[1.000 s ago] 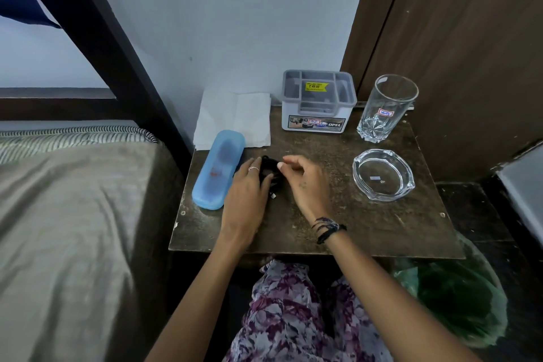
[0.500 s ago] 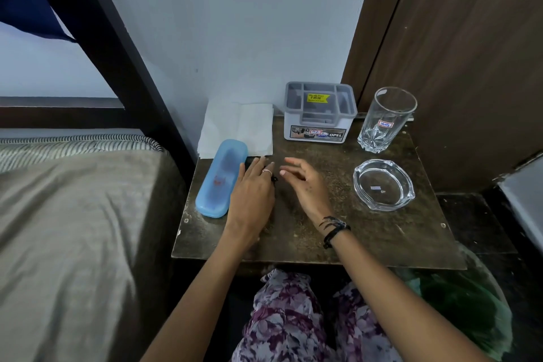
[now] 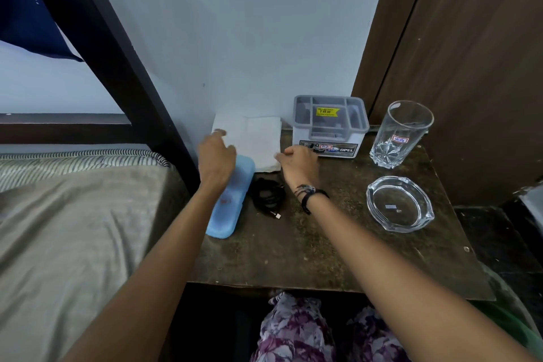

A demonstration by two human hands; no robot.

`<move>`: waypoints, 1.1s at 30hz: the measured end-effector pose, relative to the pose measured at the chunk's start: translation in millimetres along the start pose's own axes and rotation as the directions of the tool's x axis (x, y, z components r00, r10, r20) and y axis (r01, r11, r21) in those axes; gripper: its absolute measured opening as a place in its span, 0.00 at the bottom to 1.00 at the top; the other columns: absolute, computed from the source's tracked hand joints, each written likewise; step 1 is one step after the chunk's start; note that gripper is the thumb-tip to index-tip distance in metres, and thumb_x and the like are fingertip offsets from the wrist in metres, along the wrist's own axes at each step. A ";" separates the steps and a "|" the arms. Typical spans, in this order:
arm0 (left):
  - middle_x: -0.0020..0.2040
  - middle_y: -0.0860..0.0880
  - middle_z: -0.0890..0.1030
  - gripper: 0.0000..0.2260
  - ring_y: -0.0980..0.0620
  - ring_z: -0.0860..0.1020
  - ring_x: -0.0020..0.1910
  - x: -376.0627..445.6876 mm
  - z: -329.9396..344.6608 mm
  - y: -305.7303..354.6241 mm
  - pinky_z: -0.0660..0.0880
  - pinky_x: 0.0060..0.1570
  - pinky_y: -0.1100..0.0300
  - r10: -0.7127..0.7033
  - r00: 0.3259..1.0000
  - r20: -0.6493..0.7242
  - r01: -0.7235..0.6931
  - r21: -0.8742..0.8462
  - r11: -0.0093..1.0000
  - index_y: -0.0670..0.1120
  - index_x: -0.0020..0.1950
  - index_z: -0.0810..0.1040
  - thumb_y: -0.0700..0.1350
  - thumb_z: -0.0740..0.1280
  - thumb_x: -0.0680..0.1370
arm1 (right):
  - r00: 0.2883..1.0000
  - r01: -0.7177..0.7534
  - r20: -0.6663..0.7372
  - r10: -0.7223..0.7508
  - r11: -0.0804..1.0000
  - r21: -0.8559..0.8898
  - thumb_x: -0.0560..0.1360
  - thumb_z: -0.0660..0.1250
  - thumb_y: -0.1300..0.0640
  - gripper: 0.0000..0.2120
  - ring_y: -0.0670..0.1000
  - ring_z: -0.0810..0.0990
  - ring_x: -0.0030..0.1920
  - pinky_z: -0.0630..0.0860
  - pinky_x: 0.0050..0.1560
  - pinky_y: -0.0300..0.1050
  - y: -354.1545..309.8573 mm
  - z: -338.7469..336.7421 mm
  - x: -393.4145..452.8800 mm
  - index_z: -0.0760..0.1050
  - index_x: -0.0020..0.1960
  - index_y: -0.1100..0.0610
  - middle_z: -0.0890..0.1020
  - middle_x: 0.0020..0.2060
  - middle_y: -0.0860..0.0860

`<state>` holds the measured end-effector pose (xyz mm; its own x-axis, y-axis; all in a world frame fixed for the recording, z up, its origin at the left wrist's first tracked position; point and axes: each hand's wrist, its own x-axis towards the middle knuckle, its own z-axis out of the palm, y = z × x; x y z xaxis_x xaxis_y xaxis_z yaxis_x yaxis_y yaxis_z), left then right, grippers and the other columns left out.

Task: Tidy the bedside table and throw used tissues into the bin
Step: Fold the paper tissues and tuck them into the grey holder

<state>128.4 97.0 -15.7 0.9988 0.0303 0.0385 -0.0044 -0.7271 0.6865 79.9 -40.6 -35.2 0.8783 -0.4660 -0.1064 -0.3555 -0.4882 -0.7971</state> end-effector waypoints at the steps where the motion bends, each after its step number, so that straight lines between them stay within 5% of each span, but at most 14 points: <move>1: 0.65 0.37 0.73 0.17 0.39 0.70 0.65 6.6 0.9 -6.5 0.65 0.62 0.56 -0.073 0.997 0.008 0.072 0.046 0.996 0.36 0.65 0.70 0.36 0.61 0.76 | 1.000 -0.018 -0.002 0.018 1.000 -0.014 0.73 0.66 0.54 0.15 0.60 0.77 0.43 0.66 0.36 0.44 -1.1 4.9 3.8 0.76 0.39 0.67 0.79 0.38 0.60; 4: 0.67 0.35 0.69 0.19 0.36 0.67 0.66 15.2 5.7 -17.3 0.65 0.64 0.49 -0.221 0.973 0.059 0.208 0.170 0.963 0.34 0.66 0.67 0.39 0.62 0.77 | 0.998 -0.060 -0.026 0.059 0.998 -0.036 0.72 0.69 0.52 0.20 0.55 0.70 0.36 0.62 0.36 0.43 -4.9 17.4 11.2 0.62 0.29 0.58 0.69 0.34 0.55; 7: 0.69 0.36 0.64 0.23 0.36 0.63 0.68 18.8 10.4 -17.6 0.64 0.65 0.47 -0.307 0.950 0.051 0.292 0.191 0.937 0.35 0.68 0.64 0.43 0.65 0.77 | 0.993 -0.122 -0.004 0.122 0.992 0.015 0.69 0.71 0.52 0.14 0.58 0.77 0.42 0.63 0.37 0.42 -8.5 25.2 14.5 0.71 0.38 0.61 0.75 0.39 0.58; 10: 0.69 0.36 0.64 0.25 0.36 0.64 0.68 21.7 13.8 -18.7 0.65 0.64 0.47 -0.363 0.931 0.027 0.356 0.143 0.924 0.35 0.68 0.64 0.43 0.67 0.76 | 0.984 -0.177 0.031 0.174 0.977 0.123 0.65 0.75 0.55 0.17 0.60 0.81 0.49 0.76 0.44 0.44 -7.7 33.4 22.0 0.76 0.48 0.65 0.81 0.49 0.59; 14: 0.61 0.36 0.75 0.20 0.36 0.73 0.61 25.9 12.8 -30.7 0.72 0.60 0.45 -0.360 0.931 0.061 0.360 0.006 0.933 0.35 0.61 0.71 0.42 0.70 0.72 | 0.969 -0.244 0.105 0.223 0.929 0.279 0.63 0.75 0.62 0.18 0.60 0.80 0.51 0.79 0.51 0.57 -8.2 33.6 24.6 0.75 0.51 0.63 0.81 0.52 0.59; 19: 0.55 0.38 0.79 0.12 0.39 0.77 0.54 20.3 11.4 -28.2 0.74 0.58 0.45 -0.378 0.917 0.125 0.398 -0.255 0.882 0.39 0.52 0.75 0.41 0.70 0.70 | 1.000 0.013 0.013 -0.017 0.956 0.293 0.68 0.71 0.64 0.17 0.57 0.80 0.51 0.78 0.51 0.57 -14.7 18.6 11.2 0.72 0.54 0.59 0.81 0.52 0.56; 24: 0.53 0.42 0.80 0.18 0.44 0.79 0.49 15.2 -6.7 -3.6 0.78 0.51 0.50 -0.201 0.969 0.144 0.246 -0.633 0.734 0.37 0.58 0.72 0.38 0.73 0.70 | 0.987 0.155 -0.099 -0.126 0.906 0.393 0.70 0.69 0.61 0.15 0.54 0.81 0.49 0.80 0.47 0.58 -24.9 -10.8 -3.0 0.69 0.53 0.51 0.82 0.51 0.53; 28: 0.45 0.47 0.77 0.14 0.50 0.78 0.41 5.4 -25.2 24.9 0.77 0.42 0.57 -0.099 0.991 0.093 0.136 -0.660 0.739 0.44 0.53 0.70 0.40 0.71 0.72 | 0.986 0.157 -0.140 -0.093 0.806 0.571 0.72 0.69 0.65 0.17 0.51 0.81 0.48 0.81 0.48 0.53 -22.7 -45.4 -23.7 0.68 0.57 0.56 0.81 0.49 0.50; 33: 0.38 0.48 0.76 0.13 0.49 0.77 0.39 -30.6 -19.3 49.3 0.75 0.42 0.54 -0.017 0.990 0.139 0.104 -0.649 0.754 0.44 0.52 0.71 0.35 0.70 0.72 | 0.995 0.028 -0.087 0.046 0.718 0.695 0.72 0.69 0.67 0.18 0.44 0.80 0.46 0.81 0.38 0.37 11.3 -86.2 -59.5 0.67 0.57 0.57 0.79 0.46 0.46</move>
<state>96.7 73.5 31.0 0.9958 -0.0529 -0.0747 0.0692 -0.0999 0.9926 -3.9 -82.0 13.4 0.8297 -0.5508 -0.0908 -0.0091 0.1494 -0.9887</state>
